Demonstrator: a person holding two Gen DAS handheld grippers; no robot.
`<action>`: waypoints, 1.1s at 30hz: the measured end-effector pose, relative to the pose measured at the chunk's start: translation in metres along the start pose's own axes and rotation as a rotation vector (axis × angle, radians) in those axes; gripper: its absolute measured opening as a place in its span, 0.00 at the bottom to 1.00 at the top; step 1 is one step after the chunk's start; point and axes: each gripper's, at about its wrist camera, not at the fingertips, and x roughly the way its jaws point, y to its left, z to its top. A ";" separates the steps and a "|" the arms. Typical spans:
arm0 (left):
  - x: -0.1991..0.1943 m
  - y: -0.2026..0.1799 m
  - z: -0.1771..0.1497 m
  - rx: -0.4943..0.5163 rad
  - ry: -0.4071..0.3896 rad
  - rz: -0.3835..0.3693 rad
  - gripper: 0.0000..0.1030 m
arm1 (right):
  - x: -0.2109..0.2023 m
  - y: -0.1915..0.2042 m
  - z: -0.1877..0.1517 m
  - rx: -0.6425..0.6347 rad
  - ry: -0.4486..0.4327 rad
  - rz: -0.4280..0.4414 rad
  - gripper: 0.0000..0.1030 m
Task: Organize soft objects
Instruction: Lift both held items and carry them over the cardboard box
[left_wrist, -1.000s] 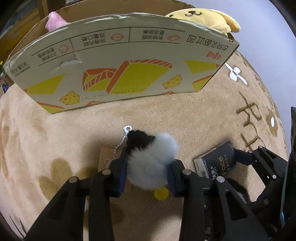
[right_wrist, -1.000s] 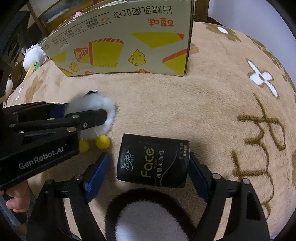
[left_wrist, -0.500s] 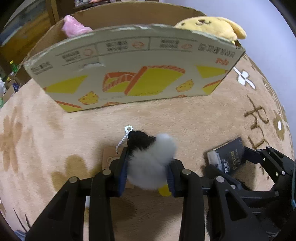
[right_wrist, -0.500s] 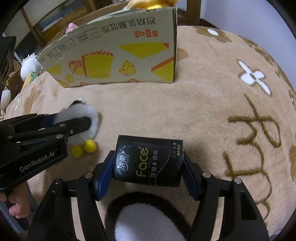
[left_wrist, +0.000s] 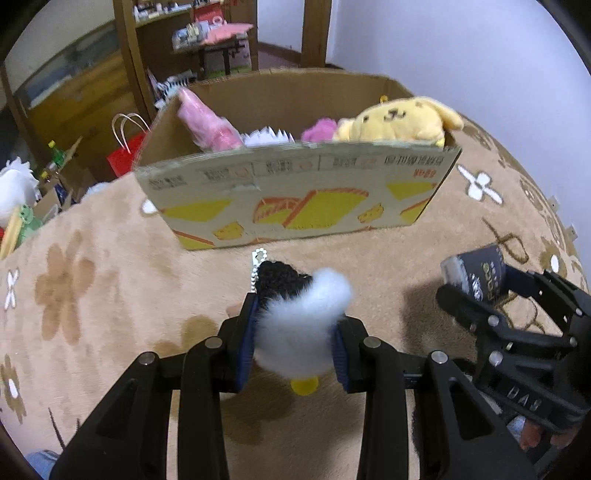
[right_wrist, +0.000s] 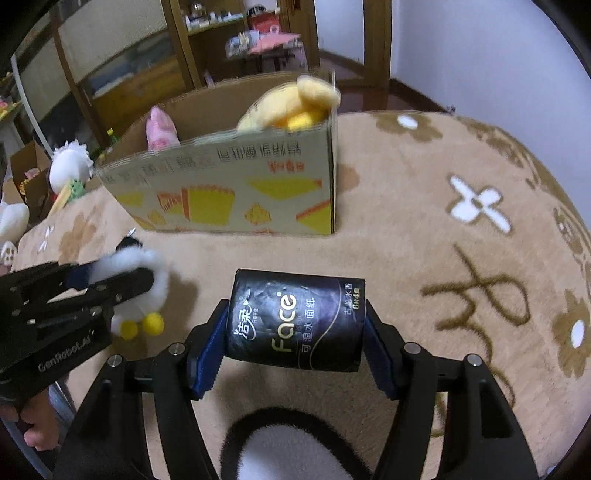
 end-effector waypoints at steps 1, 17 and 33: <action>-0.003 -0.002 0.001 0.000 -0.012 0.008 0.33 | -0.004 0.000 0.002 0.002 -0.020 0.002 0.68; -0.111 0.009 0.032 -0.020 -0.363 0.108 0.32 | -0.070 0.019 0.034 -0.042 -0.216 0.006 0.68; -0.131 0.019 0.110 -0.003 -0.498 0.194 0.32 | -0.094 0.042 0.109 -0.079 -0.387 0.006 0.68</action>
